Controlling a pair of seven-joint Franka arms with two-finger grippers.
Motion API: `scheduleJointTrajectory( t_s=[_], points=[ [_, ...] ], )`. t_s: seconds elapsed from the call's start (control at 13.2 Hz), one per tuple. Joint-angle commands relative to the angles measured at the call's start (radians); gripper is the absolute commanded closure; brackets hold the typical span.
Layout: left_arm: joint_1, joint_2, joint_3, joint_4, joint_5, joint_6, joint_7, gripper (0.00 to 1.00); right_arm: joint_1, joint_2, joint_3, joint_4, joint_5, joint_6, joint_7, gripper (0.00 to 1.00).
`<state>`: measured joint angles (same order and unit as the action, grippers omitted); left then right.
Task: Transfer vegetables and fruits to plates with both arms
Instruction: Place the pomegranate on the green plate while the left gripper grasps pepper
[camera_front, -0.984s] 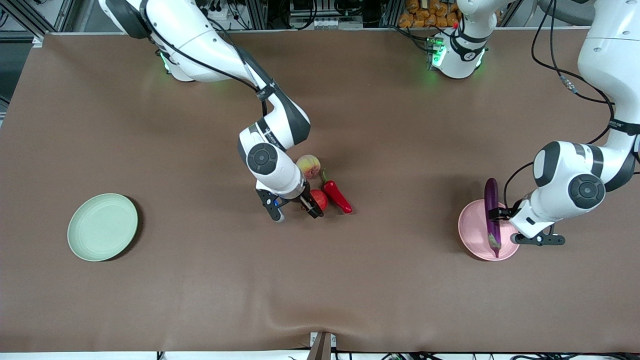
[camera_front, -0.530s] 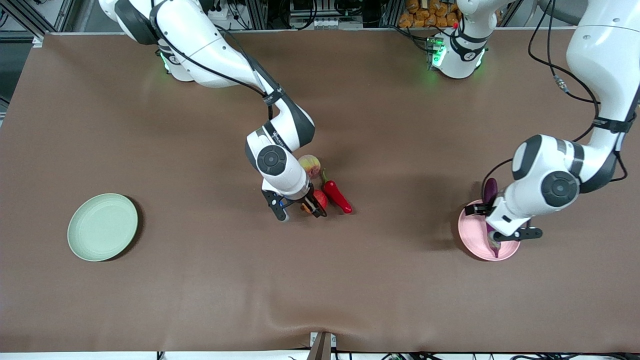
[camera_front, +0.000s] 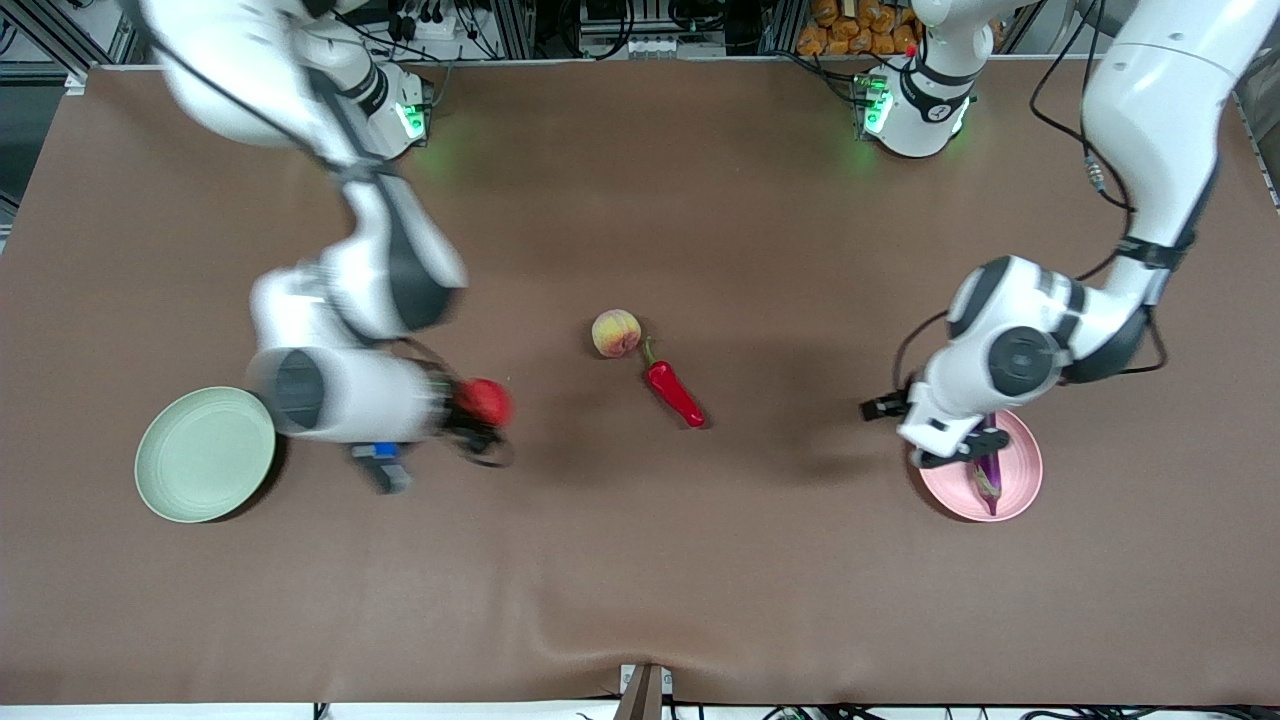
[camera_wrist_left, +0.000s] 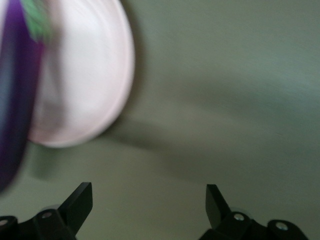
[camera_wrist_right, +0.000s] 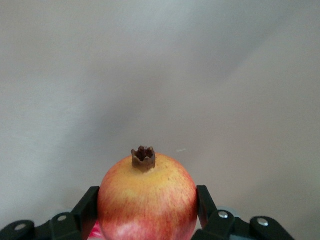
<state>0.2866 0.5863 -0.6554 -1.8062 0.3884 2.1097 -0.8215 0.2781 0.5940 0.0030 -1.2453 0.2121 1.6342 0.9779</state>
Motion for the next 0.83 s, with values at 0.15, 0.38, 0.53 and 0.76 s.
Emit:
scheduleJointTrajectory(
  t_s=[0.15, 0.38, 0.53, 0.76],
  points=[
    [-0.194, 0.055, 0.005, 0.092, -0.013, 0.007, -0.261, 0.00, -0.219, -0.117, 0.014, -0.135, -0.087, -0.109, -0.538, 1.00],
    [-0.332, 0.137, 0.016, 0.207, -0.010, 0.009, -0.448, 0.00, -0.388, -0.086, 0.003, -0.184, -0.158, 0.004, -0.943, 1.00],
    [-0.409, 0.193, 0.028, 0.292, -0.008, 0.018, -0.552, 0.00, -0.472, -0.037, -0.008, -0.200, -0.177, 0.100, -1.143, 1.00],
    [-0.545, 0.230, 0.127, 0.330, -0.011, 0.114, -0.683, 0.00, -0.582, 0.065, -0.008, -0.201, -0.221, 0.278, -1.335, 1.00]
  ],
)
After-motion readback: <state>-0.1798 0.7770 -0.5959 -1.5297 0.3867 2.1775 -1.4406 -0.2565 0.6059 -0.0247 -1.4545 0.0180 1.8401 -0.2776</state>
